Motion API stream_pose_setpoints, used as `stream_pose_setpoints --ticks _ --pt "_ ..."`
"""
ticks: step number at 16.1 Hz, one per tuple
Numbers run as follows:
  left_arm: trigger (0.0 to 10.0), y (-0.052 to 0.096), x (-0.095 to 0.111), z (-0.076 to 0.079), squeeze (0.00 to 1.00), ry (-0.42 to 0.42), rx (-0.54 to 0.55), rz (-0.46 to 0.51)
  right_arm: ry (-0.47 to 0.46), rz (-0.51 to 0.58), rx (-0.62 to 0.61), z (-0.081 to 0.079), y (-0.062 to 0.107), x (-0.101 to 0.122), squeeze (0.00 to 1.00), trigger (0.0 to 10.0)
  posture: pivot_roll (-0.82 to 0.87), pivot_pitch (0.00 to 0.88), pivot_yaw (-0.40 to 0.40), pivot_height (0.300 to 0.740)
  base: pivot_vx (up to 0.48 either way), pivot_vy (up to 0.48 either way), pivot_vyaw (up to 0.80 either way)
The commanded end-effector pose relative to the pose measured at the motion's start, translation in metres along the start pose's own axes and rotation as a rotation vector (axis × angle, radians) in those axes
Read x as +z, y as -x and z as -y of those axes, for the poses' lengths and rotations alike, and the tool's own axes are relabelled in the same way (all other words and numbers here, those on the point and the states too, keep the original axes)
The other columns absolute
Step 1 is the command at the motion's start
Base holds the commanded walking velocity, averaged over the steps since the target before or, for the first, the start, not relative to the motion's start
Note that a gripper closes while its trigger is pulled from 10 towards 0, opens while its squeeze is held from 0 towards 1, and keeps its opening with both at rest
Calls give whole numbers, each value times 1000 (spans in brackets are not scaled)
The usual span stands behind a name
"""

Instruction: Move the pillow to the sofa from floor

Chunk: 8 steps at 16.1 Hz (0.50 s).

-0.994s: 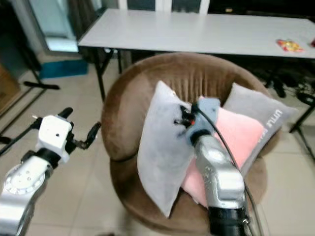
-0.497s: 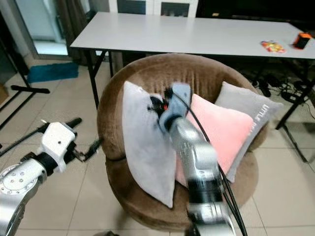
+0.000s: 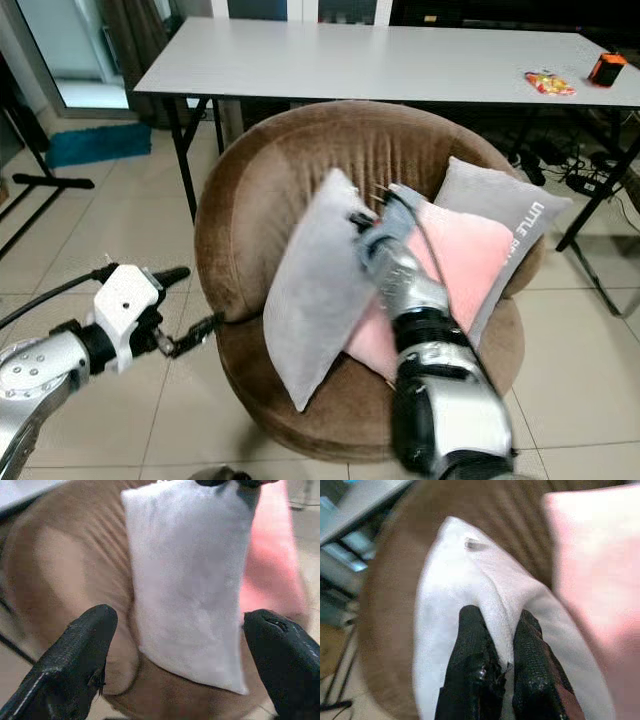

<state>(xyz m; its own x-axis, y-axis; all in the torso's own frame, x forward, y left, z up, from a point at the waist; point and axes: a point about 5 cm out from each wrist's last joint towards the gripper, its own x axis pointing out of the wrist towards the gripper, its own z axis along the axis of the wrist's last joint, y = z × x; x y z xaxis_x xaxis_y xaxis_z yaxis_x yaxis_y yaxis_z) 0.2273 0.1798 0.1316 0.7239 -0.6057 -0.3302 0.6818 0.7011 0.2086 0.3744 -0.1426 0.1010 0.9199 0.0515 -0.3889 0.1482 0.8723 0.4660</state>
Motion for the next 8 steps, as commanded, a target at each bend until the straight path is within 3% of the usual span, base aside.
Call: stream_pose_setpoints --ticks 1,2,3,5,8 --pt "10000 2 4 3 0 20 -59 5 -47 -46 -88 21 -1 -10 0 10000 -10 0 -3 740 0 0 0" --pt "10000 2 4 4 0 23 -68 2 -48 -57 -106 26 0 -13 0 10000 -10 0 -3 740 0 0 0" --pt "10000 3 3 5 0 30 -82 -4 -40 -58 -143 35 1 -15 1000 10000 -5 0 -8 740 0 0 0" --pt "10000 4 3 7 0 41 -100 -8 -29 -12 -152 44 1 -5 1000 10000 -4 0 -12 740 0 0 0" --pt "10000 6 4 9 0 64 -133 -4 -4 112 -143 64 6 35 1000 10000 -10 0 -21 740 0 0 0"
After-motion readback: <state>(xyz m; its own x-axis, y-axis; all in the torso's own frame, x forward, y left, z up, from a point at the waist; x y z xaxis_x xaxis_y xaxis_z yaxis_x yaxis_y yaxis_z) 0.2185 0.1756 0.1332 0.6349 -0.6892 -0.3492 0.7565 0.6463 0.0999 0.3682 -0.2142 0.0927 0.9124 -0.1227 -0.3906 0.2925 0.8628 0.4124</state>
